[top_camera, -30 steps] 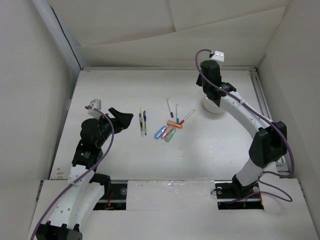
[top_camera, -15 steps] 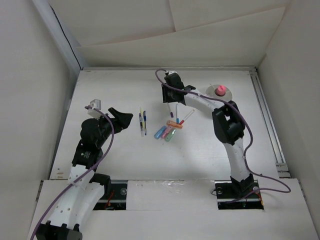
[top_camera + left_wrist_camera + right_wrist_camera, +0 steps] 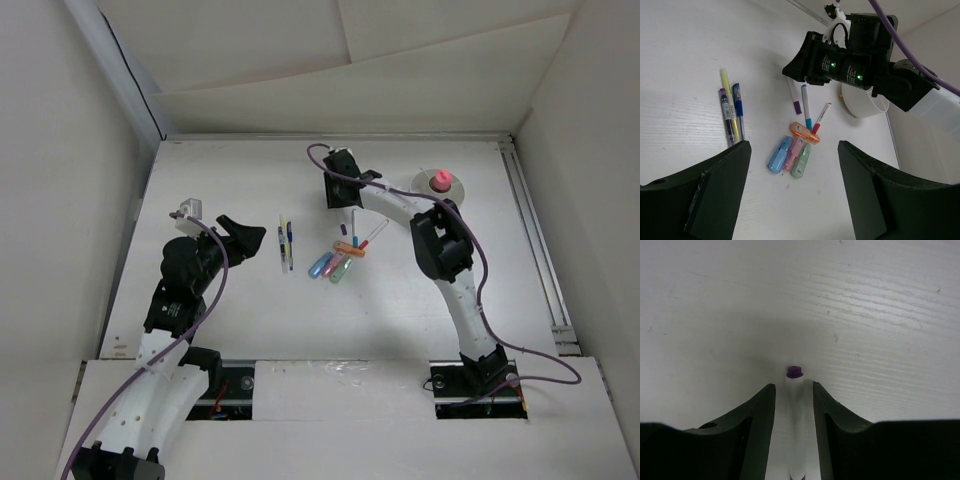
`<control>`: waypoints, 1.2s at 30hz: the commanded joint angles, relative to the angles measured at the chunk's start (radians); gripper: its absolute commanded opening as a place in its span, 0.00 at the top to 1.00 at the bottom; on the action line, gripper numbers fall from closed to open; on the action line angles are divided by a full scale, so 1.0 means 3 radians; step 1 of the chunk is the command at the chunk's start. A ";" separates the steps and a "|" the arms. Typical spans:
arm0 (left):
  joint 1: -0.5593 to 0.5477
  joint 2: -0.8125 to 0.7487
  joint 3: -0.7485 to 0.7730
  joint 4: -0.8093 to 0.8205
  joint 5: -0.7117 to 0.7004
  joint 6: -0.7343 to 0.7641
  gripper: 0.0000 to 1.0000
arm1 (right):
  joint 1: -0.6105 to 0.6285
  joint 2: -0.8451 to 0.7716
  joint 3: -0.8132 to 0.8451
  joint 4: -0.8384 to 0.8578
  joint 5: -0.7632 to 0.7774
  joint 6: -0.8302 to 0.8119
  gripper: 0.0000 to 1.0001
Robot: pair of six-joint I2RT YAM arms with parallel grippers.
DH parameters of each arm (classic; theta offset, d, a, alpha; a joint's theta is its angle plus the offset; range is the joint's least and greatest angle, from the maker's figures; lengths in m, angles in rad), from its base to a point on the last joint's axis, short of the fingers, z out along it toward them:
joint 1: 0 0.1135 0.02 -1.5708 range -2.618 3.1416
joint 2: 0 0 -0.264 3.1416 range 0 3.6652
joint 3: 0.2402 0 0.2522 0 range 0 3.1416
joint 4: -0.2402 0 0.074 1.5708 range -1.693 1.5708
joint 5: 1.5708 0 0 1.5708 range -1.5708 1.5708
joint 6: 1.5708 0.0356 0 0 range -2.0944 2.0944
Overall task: Sort the stationery into containers
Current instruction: Pick up the pen from the center of the board, then place the pen in the storage box.
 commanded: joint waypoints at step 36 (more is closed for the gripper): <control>0.0022 -0.0102 -0.0068 0.0157 -0.0005 0.0001 0.33 | -0.1291 -0.2080 -0.0788 0.0963 0.1034 0.0418 1.00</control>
